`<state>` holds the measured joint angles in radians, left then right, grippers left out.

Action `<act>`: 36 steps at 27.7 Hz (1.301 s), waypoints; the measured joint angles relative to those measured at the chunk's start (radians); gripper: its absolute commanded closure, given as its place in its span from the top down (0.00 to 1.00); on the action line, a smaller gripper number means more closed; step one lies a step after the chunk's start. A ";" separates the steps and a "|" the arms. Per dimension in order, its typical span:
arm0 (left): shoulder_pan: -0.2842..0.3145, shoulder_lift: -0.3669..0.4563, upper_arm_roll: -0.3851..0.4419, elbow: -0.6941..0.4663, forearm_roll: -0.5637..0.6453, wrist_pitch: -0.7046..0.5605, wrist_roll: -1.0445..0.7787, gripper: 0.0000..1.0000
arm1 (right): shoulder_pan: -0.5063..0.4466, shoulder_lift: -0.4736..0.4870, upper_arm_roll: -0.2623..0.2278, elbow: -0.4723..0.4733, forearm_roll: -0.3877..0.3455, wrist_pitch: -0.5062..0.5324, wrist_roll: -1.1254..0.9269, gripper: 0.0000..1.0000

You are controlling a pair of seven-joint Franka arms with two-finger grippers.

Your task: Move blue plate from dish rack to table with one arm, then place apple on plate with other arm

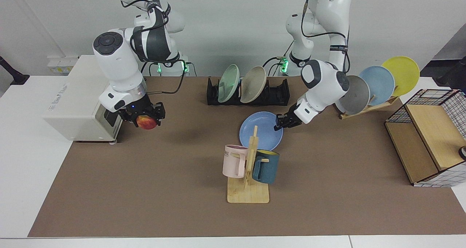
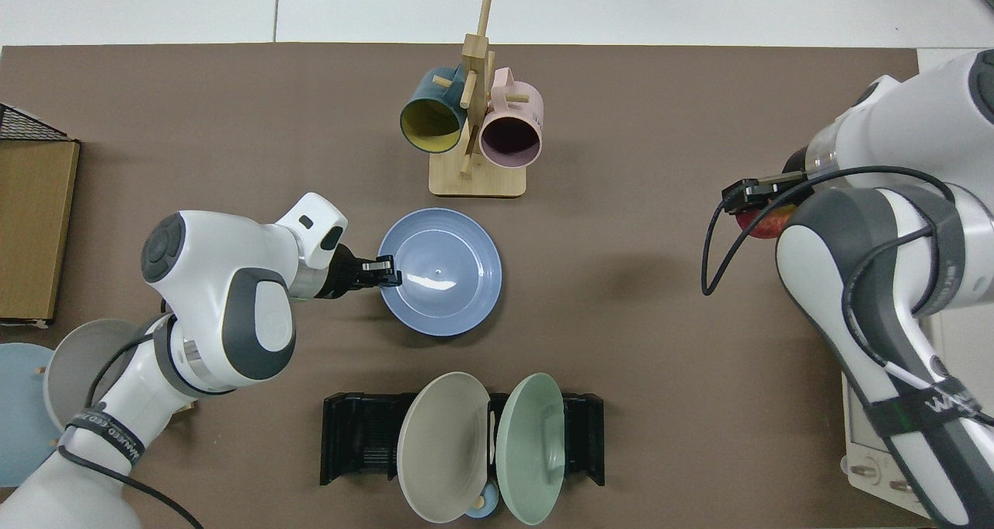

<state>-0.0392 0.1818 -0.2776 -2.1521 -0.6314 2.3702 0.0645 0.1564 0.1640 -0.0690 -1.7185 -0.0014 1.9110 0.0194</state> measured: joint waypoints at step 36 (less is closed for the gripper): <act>0.008 -0.211 0.120 0.548 0.604 -0.793 -0.134 0.80 | 0.410 0.300 0.010 0.136 0.000 0.196 0.588 0.00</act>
<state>-0.0308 -0.0288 -0.1574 -1.6037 -0.0269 1.5767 -0.0693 0.5669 0.4635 -0.0593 -1.5827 -0.0010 2.1074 0.6073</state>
